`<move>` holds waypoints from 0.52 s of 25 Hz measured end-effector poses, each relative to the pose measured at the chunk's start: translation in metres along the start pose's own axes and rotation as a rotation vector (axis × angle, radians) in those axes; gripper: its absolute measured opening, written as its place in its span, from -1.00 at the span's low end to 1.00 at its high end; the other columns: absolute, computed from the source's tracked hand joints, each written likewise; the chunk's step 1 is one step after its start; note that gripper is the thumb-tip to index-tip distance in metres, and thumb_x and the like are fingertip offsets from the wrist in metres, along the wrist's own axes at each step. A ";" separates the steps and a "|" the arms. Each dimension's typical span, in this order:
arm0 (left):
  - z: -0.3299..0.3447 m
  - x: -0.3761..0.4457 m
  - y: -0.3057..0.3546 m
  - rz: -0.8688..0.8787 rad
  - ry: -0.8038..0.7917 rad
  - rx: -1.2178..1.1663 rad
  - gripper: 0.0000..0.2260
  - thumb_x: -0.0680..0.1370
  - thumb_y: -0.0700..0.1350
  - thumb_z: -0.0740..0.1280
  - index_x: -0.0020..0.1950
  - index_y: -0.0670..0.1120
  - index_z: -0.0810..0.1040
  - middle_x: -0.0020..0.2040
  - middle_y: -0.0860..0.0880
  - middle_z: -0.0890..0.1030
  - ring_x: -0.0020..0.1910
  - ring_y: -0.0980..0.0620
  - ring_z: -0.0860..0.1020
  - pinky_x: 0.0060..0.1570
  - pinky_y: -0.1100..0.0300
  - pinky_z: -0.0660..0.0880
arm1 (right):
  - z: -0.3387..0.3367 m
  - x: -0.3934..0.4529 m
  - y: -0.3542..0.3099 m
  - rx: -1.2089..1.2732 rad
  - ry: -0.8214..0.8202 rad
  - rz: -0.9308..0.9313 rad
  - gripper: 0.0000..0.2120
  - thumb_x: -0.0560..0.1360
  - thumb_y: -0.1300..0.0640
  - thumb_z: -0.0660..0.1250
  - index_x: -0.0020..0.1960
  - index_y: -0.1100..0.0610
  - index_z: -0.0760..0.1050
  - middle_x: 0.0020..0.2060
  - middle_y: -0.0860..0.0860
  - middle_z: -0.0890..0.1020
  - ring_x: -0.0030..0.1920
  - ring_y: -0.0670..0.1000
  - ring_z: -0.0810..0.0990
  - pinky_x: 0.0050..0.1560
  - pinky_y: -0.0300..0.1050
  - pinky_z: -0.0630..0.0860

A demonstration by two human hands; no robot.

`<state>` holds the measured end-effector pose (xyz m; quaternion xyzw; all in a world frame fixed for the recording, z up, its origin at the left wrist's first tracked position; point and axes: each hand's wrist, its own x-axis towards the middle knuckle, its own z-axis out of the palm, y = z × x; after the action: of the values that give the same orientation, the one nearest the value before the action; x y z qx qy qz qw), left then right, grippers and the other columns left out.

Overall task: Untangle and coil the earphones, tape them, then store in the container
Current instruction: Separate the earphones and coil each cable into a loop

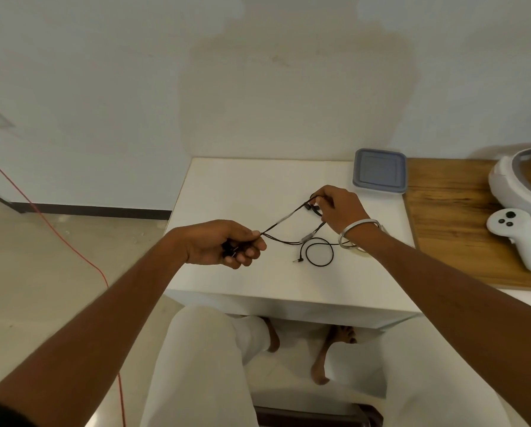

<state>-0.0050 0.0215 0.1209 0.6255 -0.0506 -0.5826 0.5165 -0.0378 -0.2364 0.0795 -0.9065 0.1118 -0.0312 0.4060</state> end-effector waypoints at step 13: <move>0.030 0.010 0.016 0.618 -0.002 -0.462 -0.70 0.62 -0.13 0.13 0.06 -0.16 0.66 0.23 -0.24 0.59 0.26 -0.25 0.55 0.25 -0.10 0.50 | 0.025 -0.013 0.004 -0.158 -0.235 0.084 -0.76 0.59 0.13 0.14 -0.03 0.10 0.59 -0.37 -0.10 0.46 -0.41 -0.13 0.43 -0.41 -0.33 0.28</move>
<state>-0.0168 -0.0105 0.1317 0.4474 -0.1049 -0.3960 0.7950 -0.0476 -0.2177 0.0598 -0.9275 0.1033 0.1010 0.3448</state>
